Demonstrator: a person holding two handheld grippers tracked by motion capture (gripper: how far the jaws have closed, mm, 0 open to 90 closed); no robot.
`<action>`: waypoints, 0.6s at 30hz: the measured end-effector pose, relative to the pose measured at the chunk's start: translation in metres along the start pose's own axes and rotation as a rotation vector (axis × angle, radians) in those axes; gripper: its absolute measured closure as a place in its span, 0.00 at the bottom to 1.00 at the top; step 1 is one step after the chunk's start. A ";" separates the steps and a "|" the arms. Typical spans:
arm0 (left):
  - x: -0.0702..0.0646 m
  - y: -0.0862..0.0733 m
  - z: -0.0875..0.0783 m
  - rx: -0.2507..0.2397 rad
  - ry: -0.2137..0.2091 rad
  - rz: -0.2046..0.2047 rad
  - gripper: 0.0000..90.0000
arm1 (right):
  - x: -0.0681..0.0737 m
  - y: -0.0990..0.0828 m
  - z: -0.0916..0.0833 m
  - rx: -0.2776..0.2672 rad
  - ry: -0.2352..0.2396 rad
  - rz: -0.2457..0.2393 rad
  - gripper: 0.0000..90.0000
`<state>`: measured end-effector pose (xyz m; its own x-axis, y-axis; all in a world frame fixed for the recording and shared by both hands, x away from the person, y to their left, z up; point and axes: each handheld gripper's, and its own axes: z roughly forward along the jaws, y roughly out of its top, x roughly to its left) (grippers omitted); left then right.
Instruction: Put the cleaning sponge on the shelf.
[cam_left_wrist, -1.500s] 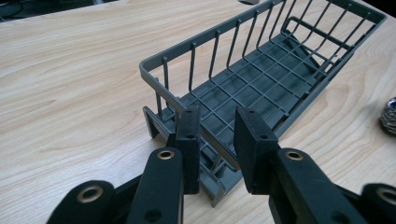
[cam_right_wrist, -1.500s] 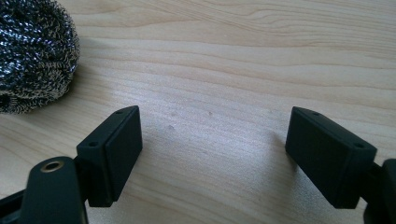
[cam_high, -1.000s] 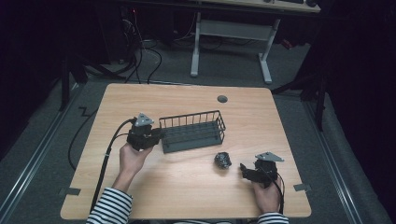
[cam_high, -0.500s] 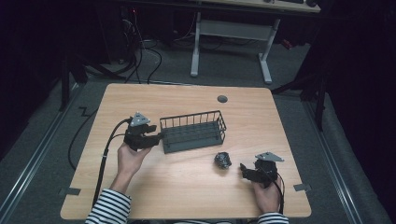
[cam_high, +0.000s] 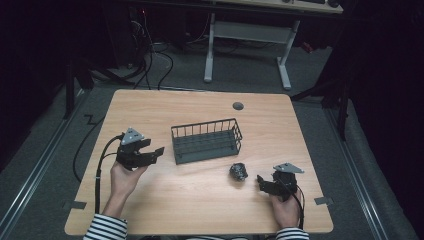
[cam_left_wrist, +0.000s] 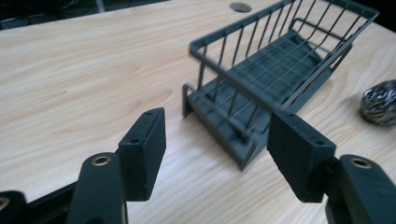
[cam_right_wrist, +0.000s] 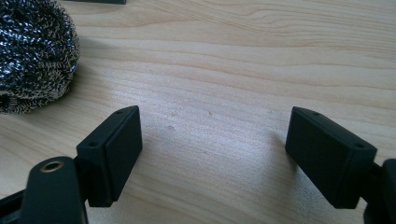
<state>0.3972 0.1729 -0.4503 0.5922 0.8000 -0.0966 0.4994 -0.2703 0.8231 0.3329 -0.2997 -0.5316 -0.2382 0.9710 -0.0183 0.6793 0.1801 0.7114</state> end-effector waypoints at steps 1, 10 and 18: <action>0.003 -0.007 -0.001 0.007 0.017 0.000 0.42 | 0.000 0.000 0.000 0.000 0.000 0.000 0.21; 0.014 -0.037 -0.003 0.030 0.054 -0.038 0.39 | 0.000 0.000 0.000 0.000 0.000 0.000 0.21; 0.018 -0.056 0.001 0.052 0.079 -0.054 0.38 | 0.000 0.000 0.000 0.000 0.001 0.002 0.21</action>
<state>0.3809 0.2021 -0.4992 0.5129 0.8533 -0.0938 0.5629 -0.2518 0.7872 0.3331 -0.2995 -0.5316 -0.2372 0.9713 -0.0161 0.6802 0.1779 0.7111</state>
